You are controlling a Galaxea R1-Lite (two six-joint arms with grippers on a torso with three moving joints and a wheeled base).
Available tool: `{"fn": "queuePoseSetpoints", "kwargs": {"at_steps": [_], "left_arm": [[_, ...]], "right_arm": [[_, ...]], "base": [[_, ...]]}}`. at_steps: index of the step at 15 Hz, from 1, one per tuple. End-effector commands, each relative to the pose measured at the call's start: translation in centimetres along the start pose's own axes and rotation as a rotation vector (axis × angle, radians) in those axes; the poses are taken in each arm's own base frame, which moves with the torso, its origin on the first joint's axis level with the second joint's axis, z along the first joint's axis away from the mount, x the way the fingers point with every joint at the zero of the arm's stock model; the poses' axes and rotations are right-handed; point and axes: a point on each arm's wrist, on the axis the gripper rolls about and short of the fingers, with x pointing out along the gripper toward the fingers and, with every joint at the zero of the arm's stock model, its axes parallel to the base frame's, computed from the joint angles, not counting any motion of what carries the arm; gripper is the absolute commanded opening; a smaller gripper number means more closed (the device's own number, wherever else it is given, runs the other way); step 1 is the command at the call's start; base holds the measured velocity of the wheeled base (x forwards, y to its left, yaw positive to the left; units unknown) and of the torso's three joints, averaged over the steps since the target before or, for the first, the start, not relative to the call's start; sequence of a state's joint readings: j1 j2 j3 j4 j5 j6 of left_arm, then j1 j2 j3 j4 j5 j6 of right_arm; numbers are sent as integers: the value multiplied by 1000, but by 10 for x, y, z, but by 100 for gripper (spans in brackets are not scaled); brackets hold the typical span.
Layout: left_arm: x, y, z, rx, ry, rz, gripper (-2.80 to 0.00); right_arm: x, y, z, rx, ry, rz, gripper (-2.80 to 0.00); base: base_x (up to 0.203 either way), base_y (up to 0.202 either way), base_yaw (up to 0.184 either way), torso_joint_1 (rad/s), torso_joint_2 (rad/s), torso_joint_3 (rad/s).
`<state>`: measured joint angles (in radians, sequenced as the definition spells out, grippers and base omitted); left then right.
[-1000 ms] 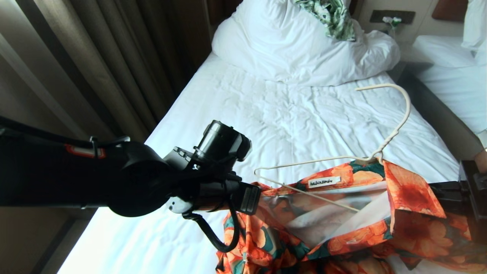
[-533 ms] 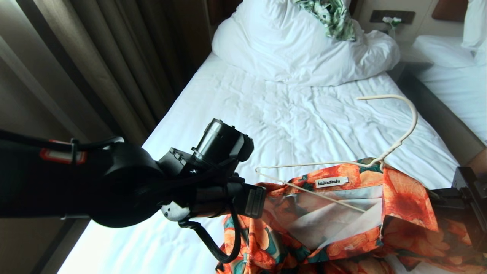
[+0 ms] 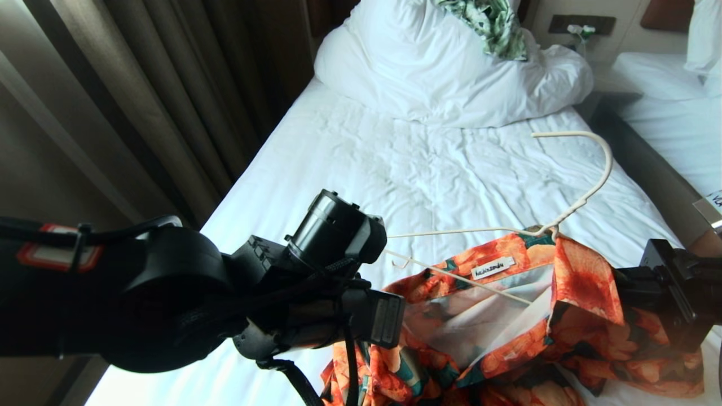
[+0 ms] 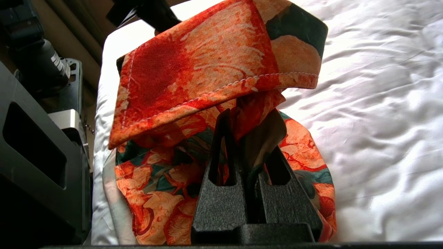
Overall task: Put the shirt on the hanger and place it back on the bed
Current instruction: Hook the other side of the shirt onto the hanger
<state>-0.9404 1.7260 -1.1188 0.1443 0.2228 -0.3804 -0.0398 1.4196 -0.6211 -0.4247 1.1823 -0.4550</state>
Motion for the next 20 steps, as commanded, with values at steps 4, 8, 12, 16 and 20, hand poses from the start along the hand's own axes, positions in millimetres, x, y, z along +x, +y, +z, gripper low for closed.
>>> {"fn": "queuePoseSetpoints", "kwargs": {"at_steps": [4,8,12,16,20], "left_arm": [[10,-3,-10,6,42,13,-280],[14,8,-10,-11,52,43,-280],[17,23,-8,-36,55,81,-280],[17,35,-6,-61,56,103,-280],[16,56,-4,-82,67,114,-280]], "right_arm": [[0,0,0,14,-27,34,-280],[-2,7,-7,42,-23,46,-280],[-3,13,-15,72,-12,51,-280],[-4,17,-8,61,-27,66,-280],[-4,16,-5,74,-32,68,-280]], "base": [[0,0,0,0,0,0],[0,0,0,0,0,0],[0,0,0,0,0,0],[0,0,0,0,0,0],[0,0,0,0,0,0]]}}
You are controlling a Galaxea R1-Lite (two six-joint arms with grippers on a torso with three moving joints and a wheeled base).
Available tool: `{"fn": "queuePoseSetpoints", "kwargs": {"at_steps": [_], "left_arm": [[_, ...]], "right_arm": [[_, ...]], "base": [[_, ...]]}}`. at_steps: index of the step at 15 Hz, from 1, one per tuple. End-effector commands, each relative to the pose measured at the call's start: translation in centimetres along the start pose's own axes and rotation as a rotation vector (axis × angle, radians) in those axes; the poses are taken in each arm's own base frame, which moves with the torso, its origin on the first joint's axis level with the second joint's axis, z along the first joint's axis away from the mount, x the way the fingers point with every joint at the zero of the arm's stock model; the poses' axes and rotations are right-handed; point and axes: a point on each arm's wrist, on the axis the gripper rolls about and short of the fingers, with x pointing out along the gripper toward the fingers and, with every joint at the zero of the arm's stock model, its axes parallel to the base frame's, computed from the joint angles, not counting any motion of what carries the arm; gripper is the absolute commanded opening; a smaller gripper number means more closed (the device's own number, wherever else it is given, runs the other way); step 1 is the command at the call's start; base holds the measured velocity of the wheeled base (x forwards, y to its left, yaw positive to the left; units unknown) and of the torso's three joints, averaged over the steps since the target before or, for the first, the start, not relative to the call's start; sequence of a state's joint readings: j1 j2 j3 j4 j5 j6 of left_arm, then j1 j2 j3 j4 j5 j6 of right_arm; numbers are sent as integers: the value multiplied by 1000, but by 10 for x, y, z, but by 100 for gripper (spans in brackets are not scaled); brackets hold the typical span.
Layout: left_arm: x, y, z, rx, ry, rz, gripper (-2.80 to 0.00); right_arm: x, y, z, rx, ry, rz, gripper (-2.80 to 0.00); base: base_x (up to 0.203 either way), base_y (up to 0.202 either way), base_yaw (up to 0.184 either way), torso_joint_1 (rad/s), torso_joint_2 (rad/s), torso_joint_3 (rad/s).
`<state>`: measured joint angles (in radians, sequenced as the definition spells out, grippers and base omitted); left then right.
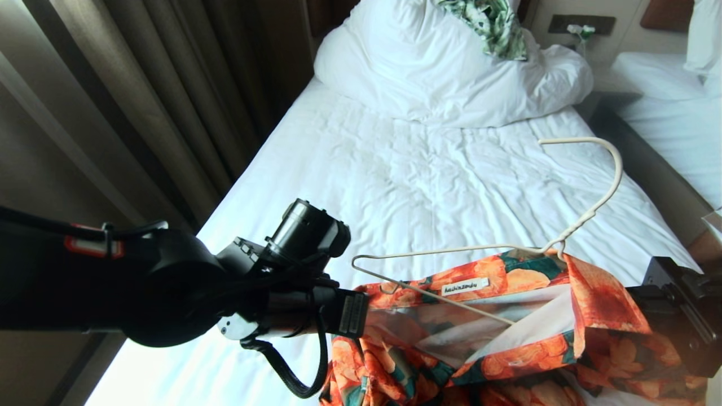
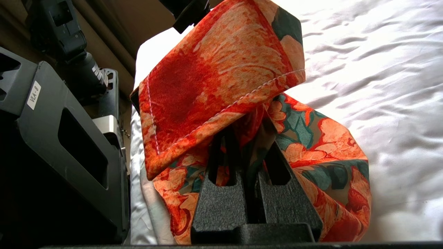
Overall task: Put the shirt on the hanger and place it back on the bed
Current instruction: Hook the other side of the shirt onto the hanger
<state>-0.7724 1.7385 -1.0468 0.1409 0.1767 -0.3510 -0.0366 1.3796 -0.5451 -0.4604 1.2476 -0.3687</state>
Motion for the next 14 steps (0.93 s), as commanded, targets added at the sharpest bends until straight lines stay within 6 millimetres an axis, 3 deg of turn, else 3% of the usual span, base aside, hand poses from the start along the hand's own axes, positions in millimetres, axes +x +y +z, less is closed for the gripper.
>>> {"fn": "queuePoseSetpoints", "kwargs": {"at_steps": [1,9,14], "left_arm": [[-3,10,2,-24,-6,12,-280],[-12,26,21,13,-68,27,-280],[-37,29,34,54,-118,29,-280]], "right_arm": [[0,0,2,-12,-6,5,-280],[1,1,-3,4,1,11,-280],[0,-3,-3,2,3,-4,-280]], "base": [[0,0,0,0,0,0],[0,0,0,0,0,0],[0,0,0,0,0,0]]}}
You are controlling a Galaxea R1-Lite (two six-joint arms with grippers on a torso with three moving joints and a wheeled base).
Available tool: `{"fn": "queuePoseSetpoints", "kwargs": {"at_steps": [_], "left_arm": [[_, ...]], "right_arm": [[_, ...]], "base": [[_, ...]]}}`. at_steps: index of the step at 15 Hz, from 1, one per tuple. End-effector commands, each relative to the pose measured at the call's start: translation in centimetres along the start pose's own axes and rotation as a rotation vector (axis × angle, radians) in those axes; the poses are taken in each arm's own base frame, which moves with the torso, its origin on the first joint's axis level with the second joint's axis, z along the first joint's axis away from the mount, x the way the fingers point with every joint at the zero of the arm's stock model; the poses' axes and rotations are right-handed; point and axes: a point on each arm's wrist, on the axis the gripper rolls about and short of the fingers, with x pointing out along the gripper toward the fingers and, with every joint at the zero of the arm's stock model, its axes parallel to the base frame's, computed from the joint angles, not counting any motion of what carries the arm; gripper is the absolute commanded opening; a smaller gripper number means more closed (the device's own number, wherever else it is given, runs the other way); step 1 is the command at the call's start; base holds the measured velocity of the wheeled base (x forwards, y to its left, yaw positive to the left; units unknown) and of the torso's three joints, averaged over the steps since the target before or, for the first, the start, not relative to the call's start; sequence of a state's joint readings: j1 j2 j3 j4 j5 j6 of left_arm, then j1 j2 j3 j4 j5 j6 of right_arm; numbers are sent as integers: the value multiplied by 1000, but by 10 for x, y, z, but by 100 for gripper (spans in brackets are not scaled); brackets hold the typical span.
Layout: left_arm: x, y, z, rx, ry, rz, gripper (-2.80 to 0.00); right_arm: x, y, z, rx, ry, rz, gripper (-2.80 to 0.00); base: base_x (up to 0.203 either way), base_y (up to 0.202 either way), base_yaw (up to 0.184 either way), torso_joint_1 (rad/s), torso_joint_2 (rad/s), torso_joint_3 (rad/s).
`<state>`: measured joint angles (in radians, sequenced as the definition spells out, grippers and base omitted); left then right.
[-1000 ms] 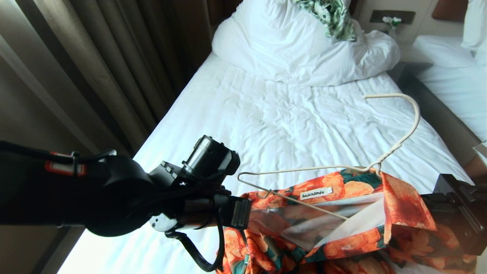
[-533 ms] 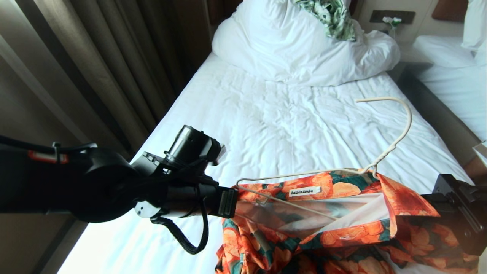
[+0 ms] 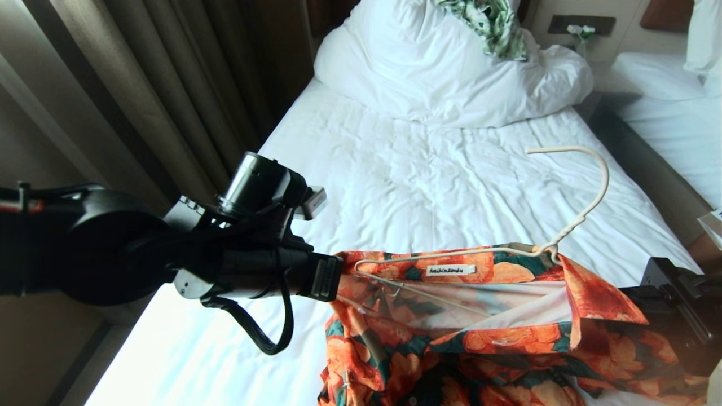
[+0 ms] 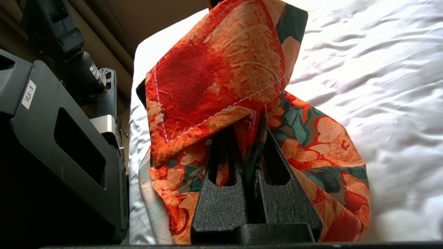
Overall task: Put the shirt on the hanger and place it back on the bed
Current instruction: Hook the other side of the shirt onto the hanger
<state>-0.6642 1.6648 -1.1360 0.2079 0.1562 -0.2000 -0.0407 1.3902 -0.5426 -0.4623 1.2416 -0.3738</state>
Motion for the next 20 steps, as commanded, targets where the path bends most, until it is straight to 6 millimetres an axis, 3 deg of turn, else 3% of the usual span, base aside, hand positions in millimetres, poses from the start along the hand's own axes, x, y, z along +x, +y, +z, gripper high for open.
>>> {"fn": "queuePoseSetpoints", "kwargs": {"at_steps": [1,6,11,16,20], "left_arm": [[-7,5,8,-16,-23,10,-280],[-28,1,22,-14,-76,-11,-280],[-70,-31,26,53,-116,-126,-280],[-69,-42,38,71,-148,-128,-280],[-87,-65,38,115,-151,-206,-280]], "right_arm": [[0,-1,-1,-2,-2,1,-280],[2,-2,-5,9,5,9,-280],[15,-10,0,-4,3,56,-280],[29,-7,6,-21,-2,119,-280],[33,-12,11,-40,-8,127,-280]], "base": [[0,0,0,0,0,0],[0,0,0,0,0,0],[0,0,0,0,0,0],[0,0,0,0,0,0],[0,0,0,0,0,0]]}}
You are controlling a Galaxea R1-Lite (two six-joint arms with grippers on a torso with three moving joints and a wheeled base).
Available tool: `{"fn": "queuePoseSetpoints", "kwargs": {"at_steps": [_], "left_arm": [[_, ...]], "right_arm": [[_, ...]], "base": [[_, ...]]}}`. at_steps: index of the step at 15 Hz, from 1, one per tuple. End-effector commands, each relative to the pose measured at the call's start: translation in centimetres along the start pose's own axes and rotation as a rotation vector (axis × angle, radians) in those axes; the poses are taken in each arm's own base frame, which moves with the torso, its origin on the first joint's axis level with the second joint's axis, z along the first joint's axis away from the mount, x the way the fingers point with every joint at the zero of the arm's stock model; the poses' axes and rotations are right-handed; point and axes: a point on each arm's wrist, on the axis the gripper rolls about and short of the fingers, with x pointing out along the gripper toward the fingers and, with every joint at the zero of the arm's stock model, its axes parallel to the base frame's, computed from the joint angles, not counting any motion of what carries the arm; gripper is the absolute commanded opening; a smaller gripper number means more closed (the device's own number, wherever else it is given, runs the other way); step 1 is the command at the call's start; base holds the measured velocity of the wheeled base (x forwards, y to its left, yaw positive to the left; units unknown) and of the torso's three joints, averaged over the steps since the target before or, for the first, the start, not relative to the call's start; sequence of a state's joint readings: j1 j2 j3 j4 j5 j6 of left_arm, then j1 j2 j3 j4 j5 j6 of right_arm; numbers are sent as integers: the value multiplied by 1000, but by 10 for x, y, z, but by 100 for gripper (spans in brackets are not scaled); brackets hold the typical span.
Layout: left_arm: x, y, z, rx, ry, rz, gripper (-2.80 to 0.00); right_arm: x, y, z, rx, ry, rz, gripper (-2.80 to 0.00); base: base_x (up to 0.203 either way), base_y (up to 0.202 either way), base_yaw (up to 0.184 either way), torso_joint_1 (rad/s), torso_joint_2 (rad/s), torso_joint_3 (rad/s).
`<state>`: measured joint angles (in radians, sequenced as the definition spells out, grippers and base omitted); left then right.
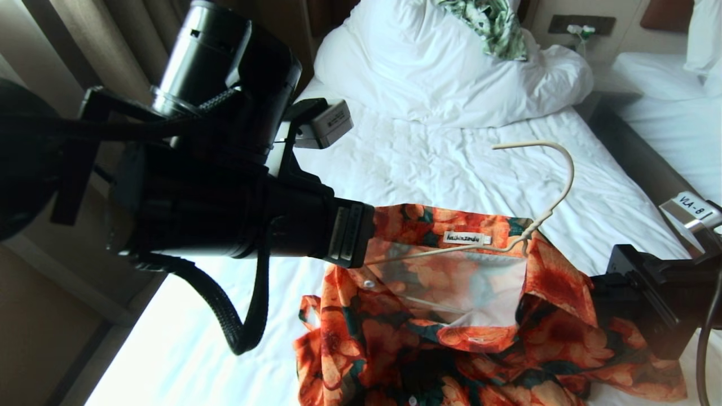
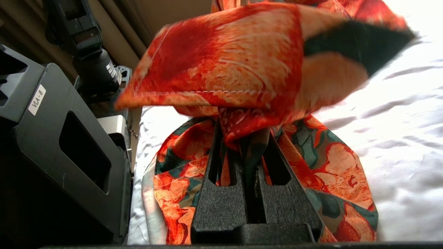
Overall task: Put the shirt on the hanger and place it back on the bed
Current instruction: Hook the other side of the shirt onto the hanger
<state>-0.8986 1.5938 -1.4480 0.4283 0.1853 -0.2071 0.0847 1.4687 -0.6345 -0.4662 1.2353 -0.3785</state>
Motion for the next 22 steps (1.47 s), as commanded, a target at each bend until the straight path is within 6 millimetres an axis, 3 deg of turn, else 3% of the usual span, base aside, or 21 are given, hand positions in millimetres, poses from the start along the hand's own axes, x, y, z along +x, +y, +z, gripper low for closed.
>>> {"fn": "queuePoseSetpoints", "kwargs": {"at_steps": [1,5,10,13,17,22], "left_arm": [[-3,-12,0,17,-4,-40,-280],[0,-31,-3,-4,-1,-101,-280],[17,-50,9,8,-36,-137,-280],[18,-63,9,24,-37,-170,-280],[19,-92,0,71,-15,-239,-280],[55,-121,-9,104,12,-258,-280]], "right_arm": [[2,-1,0,-6,-3,15,-280],[8,-8,-5,3,-1,28,-280],[16,-17,11,-64,-26,42,-280],[23,-28,-1,-49,-20,51,-280],[25,-31,-3,-65,-27,50,-280],[26,-32,-6,-51,-23,56,-280]], "base": [[0,0,0,0,0,0],[0,0,0,0,0,0],[0,0,0,0,0,0],[0,0,0,0,0,0],[0,0,0,0,0,0],[0,0,0,0,0,0]]}}
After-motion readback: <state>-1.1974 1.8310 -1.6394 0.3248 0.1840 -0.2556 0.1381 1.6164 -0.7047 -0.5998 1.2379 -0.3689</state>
